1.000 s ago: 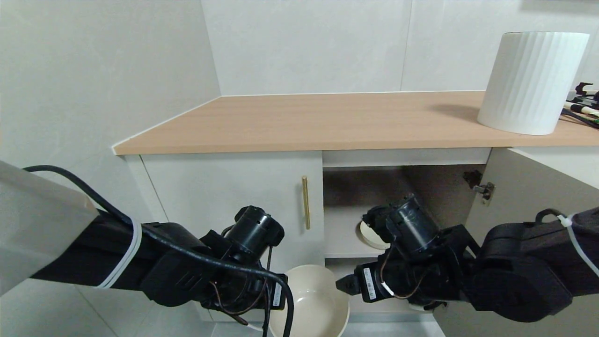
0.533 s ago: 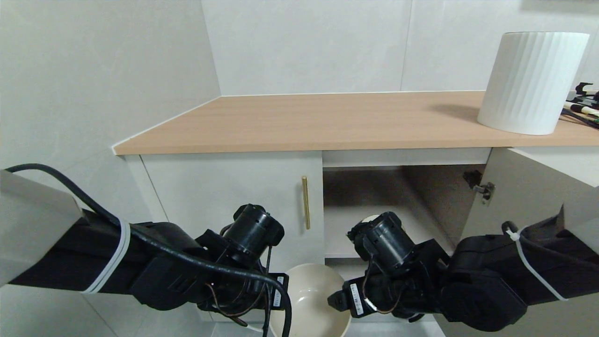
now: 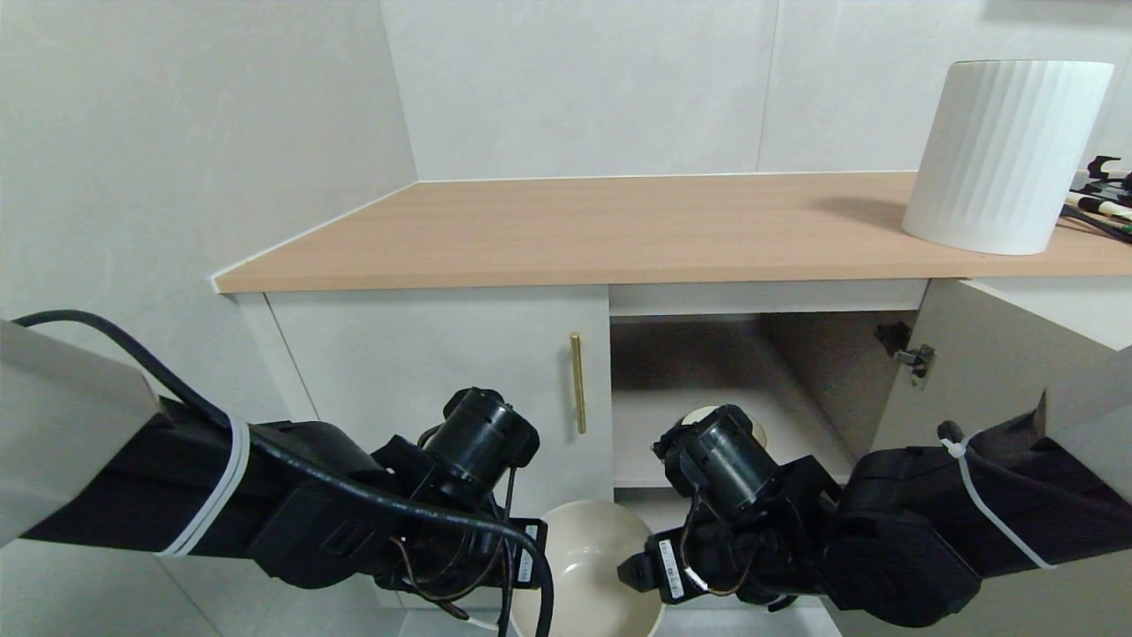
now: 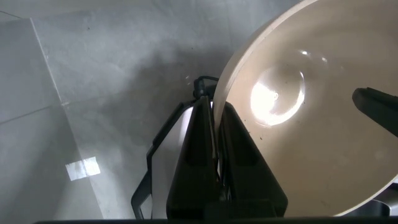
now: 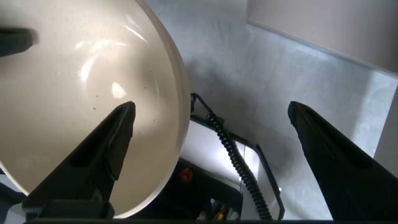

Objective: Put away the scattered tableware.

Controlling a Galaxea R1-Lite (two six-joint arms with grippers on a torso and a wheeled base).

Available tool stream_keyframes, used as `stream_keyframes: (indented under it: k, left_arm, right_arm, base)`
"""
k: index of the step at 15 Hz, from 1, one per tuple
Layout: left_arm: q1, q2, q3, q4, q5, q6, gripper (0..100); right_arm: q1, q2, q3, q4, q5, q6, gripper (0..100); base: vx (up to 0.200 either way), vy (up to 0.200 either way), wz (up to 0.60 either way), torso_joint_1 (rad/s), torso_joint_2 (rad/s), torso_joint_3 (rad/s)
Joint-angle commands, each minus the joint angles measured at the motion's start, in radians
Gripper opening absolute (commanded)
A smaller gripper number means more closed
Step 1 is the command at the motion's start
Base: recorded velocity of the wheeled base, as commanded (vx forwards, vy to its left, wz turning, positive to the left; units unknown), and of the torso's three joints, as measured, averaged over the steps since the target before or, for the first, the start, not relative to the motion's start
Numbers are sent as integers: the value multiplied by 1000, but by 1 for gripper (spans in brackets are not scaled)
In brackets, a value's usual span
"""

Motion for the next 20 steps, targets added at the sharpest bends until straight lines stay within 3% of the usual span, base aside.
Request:
stream_keyframes:
  k: [1, 8, 9, 20]
  left_arm:
    - [1, 3, -1, 0, 1, 0, 0]
    - [0, 3, -1, 0, 1, 0, 0]
    - [0, 3, -1, 0, 1, 0, 0]
    - [1, 0, 0, 0, 1, 0, 0]
  right_arm:
    - [0, -1, 1, -1, 0, -1, 100]
    - [0, 4, -2, -2, -1, 1, 100]
    - [-1, 4, -3, -2, -3, 2, 0]
    - [0, 6, 0, -7, -20, 1, 0]
  base:
    - [0, 0, 0, 0, 0, 0]
    - [0, 0, 0, 0, 0, 0]
    - [0, 0, 0, 0, 0, 0]
    - [0, 0, 0, 0, 0, 0]
